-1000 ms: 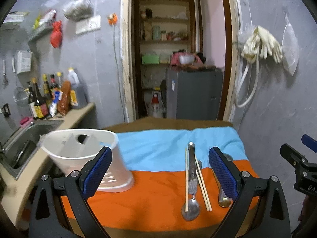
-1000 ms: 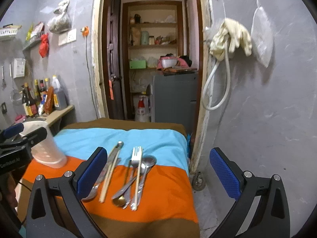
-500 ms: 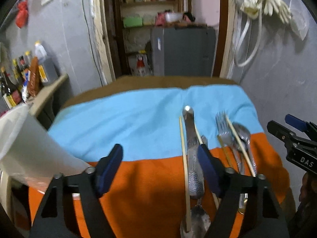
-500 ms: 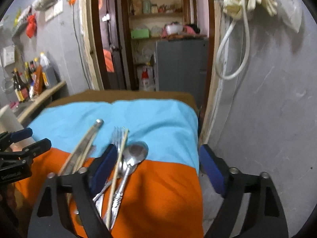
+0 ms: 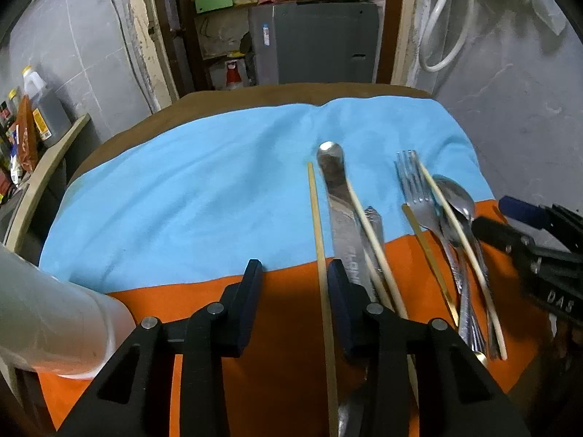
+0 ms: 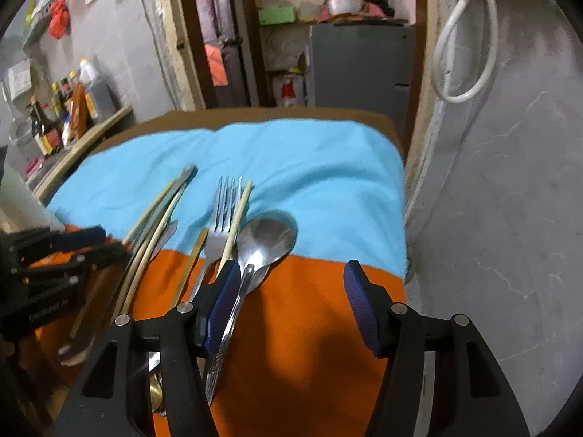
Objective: Organize utensils
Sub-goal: 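Lower the left tool onto a wooden chopstick and close on it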
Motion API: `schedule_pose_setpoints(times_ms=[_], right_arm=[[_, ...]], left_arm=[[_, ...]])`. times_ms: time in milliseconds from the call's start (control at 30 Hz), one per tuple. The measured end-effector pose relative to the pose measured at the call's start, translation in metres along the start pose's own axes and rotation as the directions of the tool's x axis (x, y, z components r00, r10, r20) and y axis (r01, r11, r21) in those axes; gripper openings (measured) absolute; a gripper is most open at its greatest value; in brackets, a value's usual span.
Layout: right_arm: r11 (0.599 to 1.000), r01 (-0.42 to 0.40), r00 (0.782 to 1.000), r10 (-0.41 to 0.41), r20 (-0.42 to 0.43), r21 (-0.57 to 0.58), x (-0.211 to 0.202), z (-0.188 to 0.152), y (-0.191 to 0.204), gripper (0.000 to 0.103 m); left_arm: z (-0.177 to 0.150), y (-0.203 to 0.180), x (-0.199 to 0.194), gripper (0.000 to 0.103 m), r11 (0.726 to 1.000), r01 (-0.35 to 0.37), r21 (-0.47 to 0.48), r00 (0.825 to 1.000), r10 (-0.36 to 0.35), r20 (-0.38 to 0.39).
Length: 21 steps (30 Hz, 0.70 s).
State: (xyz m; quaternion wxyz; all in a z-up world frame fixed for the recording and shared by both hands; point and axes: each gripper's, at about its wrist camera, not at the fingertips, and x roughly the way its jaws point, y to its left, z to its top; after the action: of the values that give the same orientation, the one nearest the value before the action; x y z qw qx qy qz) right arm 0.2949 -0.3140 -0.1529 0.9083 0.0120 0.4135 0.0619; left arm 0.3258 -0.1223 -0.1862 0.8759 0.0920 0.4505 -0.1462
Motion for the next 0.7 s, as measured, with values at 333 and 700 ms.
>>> schedule_pose_setpoints(times_ms=[333, 700], right_arm=[[0.997, 0.063, 0.996, -0.065, -0.054, -0.036, 0.003, -0.005, 0.003, 0.050], [0.997, 0.081, 0.989, -0.080, -0.125, 0.000, 0.012, -0.002, 0.000, 0.043]], left_arm=[[0.002, 0.013, 0.005, 0.013, 0.998, 0.007, -0.057, 0.998, -0.011, -0.062], [0.035, 0.011, 0.020, 0.013, 0.995, -0.002, -0.099, 0.988, -0.014, -0.157]])
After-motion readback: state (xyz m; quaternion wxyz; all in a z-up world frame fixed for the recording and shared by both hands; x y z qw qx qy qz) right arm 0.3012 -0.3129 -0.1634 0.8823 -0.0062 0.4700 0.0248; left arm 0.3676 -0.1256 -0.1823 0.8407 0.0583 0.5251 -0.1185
